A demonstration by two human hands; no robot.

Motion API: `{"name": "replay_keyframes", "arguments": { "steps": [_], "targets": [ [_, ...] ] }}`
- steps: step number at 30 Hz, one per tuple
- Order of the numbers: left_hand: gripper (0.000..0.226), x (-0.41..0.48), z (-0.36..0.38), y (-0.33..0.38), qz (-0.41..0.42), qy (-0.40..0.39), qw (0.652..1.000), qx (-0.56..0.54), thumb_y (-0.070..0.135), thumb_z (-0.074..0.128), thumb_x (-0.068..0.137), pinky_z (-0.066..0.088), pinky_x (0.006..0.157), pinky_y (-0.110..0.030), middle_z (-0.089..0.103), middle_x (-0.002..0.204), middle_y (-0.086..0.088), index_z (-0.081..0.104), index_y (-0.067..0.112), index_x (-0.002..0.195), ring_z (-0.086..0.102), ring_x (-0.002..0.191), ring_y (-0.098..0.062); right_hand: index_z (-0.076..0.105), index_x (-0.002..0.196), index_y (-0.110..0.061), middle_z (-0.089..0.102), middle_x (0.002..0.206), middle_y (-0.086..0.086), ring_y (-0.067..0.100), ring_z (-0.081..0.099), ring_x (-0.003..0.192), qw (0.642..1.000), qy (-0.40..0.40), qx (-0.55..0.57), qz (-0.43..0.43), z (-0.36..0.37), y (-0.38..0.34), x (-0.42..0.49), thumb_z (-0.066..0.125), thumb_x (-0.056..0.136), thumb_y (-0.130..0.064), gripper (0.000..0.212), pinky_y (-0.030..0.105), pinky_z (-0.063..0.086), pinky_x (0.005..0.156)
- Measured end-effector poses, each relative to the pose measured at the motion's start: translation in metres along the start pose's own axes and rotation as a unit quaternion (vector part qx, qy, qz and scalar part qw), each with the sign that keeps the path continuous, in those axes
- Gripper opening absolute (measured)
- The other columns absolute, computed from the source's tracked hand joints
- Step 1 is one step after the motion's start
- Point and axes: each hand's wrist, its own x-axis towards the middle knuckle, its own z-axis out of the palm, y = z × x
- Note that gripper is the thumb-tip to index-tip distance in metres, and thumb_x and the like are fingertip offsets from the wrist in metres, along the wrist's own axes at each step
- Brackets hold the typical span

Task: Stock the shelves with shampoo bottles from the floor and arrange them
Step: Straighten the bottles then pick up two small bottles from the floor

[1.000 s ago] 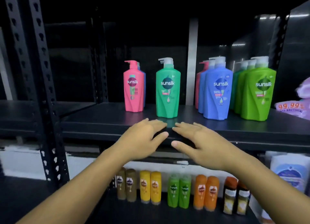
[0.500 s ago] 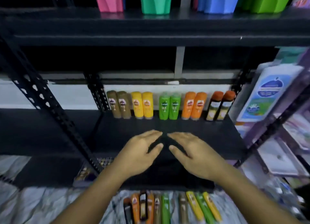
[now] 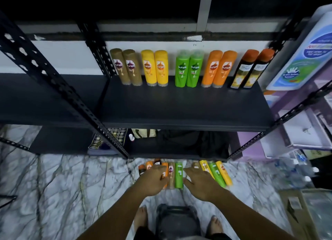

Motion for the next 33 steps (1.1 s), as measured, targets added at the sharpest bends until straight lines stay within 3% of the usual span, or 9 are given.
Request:
{"name": "replay_keyframes", "arguments": {
  "steps": [4,9,14,17,19,24,29,33],
  "targets": [
    [0.041,0.001,0.010,-0.020,-0.019,-0.006,1.000,0.004,0.030,0.051,0.104,0.048,0.097,-0.035,0.056,0.135,-0.005,0.055,0.013,0.140,0.057,0.116,-0.024,0.026,0.159,-0.021,0.030,0.164,0.003,0.023,0.028,0.150,0.999,-0.041,0.015,0.009,0.012,0.003,0.006,0.030,0.107,-0.046,0.058,0.041,0.022,0.122],
    [0.054,0.009,0.010,-0.051,-0.049,0.007,0.999,-0.021,0.048,0.044,0.095,0.049,0.100,-0.038,0.058,0.134,-0.001,0.057,0.021,0.140,0.057,0.120,-0.023,0.022,0.160,-0.023,0.025,0.166,0.001,0.019,0.023,0.152,0.997,-0.059,0.043,-0.004,0.008,-0.003,0.026,0.032,0.107,-0.047,0.060,0.035,0.021,0.123],
    [0.038,0.031,-0.011,-0.083,-0.024,-0.009,1.000,-0.013,0.038,0.049,0.096,0.051,0.096,-0.039,0.061,0.125,-0.002,0.060,0.022,0.130,0.060,0.113,-0.024,0.028,0.158,-0.022,0.036,0.161,0.003,0.021,0.038,0.144,0.996,-0.056,0.064,0.010,0.000,-0.017,0.059,0.035,0.107,-0.042,0.055,0.036,0.033,0.116],
    [0.048,0.051,-0.019,-0.111,-0.021,-0.008,1.000,0.003,0.044,0.045,0.091,0.050,0.098,-0.038,0.061,0.129,-0.002,0.060,0.023,0.132,0.058,0.117,-0.022,0.026,0.158,-0.024,0.035,0.162,0.002,0.024,0.038,0.145,0.995,-0.060,0.071,0.028,0.011,-0.031,0.082,0.037,0.107,-0.042,0.055,0.038,0.032,0.117],
    [0.049,0.067,-0.017,-0.132,-0.013,-0.006,1.000,0.024,0.045,0.045,0.091,0.051,0.098,-0.039,0.061,0.129,-0.001,0.060,0.023,0.132,0.058,0.117,-0.022,0.026,0.159,-0.024,0.033,0.162,0.002,0.023,0.034,0.147,0.995,-0.060,0.073,0.035,0.027,-0.035,0.102,0.038,0.106,-0.044,0.058,0.038,0.028,0.120],
    [0.059,0.127,0.020,-0.190,-0.031,0.025,0.999,0.001,0.052,0.039,0.087,0.050,0.100,-0.042,0.061,0.126,-0.002,0.060,0.022,0.133,0.057,0.119,-0.022,0.040,0.151,-0.028,0.050,0.150,0.000,0.019,0.050,0.133,0.996,-0.072,0.060,0.006,0.076,-0.028,0.176,0.039,0.104,-0.045,0.050,0.037,0.042,0.109],
    [0.049,0.191,0.085,-0.248,-0.069,0.070,0.993,-0.065,0.044,0.045,0.092,0.047,0.103,-0.037,0.061,0.125,0.000,0.063,0.024,0.132,0.057,0.119,-0.017,0.038,0.153,-0.027,0.045,0.155,0.002,0.022,0.047,0.136,0.995,-0.085,0.045,-0.033,0.148,0.004,0.277,0.038,0.103,-0.047,0.054,0.040,0.040,0.112],
    [0.047,0.246,0.139,-0.294,-0.090,0.102,0.987,-0.081,0.046,0.044,0.091,0.049,0.098,-0.040,0.063,0.115,0.000,0.065,0.024,0.128,0.059,0.108,-0.017,0.049,0.140,-0.022,0.056,0.140,0.005,0.025,0.055,0.123,0.994,-0.096,0.018,-0.053,0.214,0.031,0.353,0.039,0.104,-0.039,0.040,0.039,0.045,0.103]
  ]
}}
